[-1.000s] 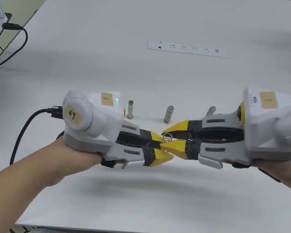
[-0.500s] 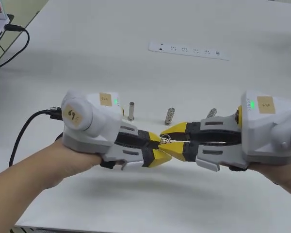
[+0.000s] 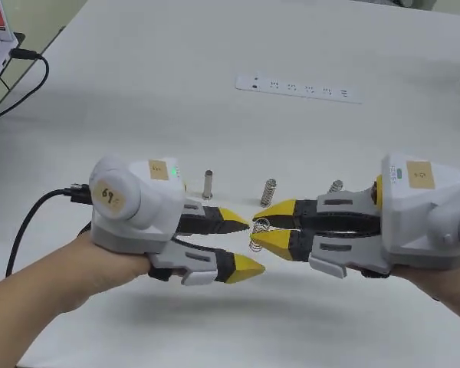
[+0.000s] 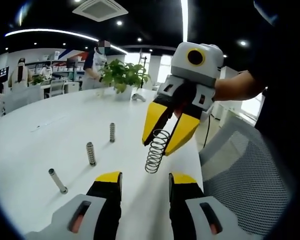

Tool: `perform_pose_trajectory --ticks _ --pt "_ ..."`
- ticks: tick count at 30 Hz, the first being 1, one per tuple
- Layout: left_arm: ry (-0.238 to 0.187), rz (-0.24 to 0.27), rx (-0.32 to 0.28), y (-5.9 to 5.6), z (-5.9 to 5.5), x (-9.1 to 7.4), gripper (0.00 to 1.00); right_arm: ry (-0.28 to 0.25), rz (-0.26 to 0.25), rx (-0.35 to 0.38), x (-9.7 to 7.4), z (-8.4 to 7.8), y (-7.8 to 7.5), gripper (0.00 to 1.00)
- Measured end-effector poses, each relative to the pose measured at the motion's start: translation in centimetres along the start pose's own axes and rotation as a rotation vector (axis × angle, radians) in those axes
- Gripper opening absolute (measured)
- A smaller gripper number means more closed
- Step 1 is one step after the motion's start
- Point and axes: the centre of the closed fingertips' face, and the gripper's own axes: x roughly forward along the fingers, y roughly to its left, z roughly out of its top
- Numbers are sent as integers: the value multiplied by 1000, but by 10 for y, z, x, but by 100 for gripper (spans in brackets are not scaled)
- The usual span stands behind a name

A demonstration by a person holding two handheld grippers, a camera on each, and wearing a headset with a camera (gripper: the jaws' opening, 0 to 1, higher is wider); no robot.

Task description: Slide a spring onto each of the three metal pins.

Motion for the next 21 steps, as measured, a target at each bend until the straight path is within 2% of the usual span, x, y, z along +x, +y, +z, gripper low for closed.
perform_pose_trajectory --ticks 10,21 --pt "-6 72 -11 18 -1 -17 50 10 -35 -10 -2 -2 -7 8" --pt "-11 179 -31 41 -14 -46 70 16 -78 0 -7 -9 -16 8"
